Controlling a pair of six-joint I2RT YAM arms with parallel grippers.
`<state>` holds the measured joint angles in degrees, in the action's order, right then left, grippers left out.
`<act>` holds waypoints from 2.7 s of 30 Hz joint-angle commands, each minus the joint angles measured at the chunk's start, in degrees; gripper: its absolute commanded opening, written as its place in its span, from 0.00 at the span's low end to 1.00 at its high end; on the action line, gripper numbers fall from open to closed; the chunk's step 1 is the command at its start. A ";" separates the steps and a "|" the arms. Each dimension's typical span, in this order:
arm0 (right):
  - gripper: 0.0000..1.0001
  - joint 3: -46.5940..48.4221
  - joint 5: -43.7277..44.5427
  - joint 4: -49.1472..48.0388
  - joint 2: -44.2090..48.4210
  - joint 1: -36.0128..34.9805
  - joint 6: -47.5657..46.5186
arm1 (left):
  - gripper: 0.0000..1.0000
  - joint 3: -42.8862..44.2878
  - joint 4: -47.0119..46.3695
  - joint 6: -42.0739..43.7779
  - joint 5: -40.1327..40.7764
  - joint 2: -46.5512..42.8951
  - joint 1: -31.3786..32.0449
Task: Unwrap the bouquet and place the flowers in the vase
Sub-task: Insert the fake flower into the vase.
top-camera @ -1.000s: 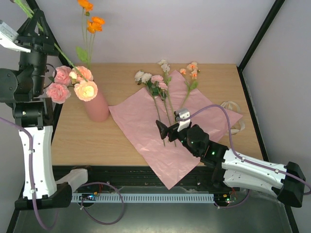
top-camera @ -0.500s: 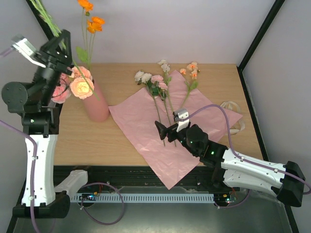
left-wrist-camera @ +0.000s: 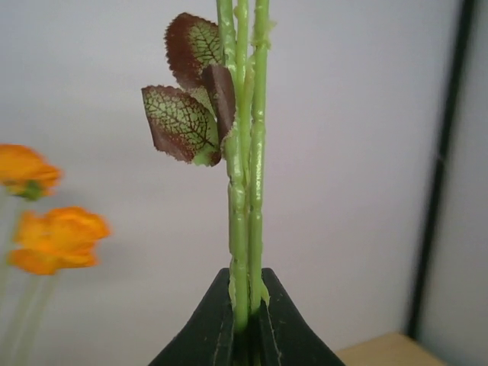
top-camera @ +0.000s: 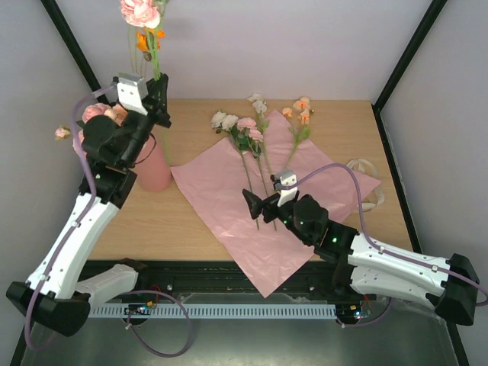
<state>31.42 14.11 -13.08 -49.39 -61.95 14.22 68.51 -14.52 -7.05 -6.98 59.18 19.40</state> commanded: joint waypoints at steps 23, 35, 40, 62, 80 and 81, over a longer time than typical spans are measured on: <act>0.99 0.28 1.81 -0.32 2.13 -0.19 -0.17 | 0.02 5.20 -17.45 11.71 32.13 13.85 -10.68; 0.99 0.23 2.53 -0.10 2.34 -0.19 -0.26 | 0.02 0.44 -27.07 16.76 32.51 16.37 -11.05; 0.99 0.27 2.55 -0.13 2.28 -0.25 -0.28 | 0.02 -2.54 -28.25 17.77 32.43 16.22 -11.05; 0.99 0.16 3.09 0.13 2.26 -0.19 -0.50 | 0.02 -0.73 -35.56 22.40 33.13 17.88 -10.99; 0.99 0.08 2.05 -0.16 2.03 -0.19 -0.37 | 0.32 -11.81 -16.22 7.25 30.41 6.20 -9.29; 0.99 0.05 1.88 -0.24 1.95 -0.19 -0.34 | 0.33 -11.94 -15.01 6.20 30.25 5.38 -9.07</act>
<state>31.42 16.16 -13.10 -47.66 -61.95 14.17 57.32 -32.77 3.70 24.10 69.01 9.72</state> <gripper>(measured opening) 0.986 0.315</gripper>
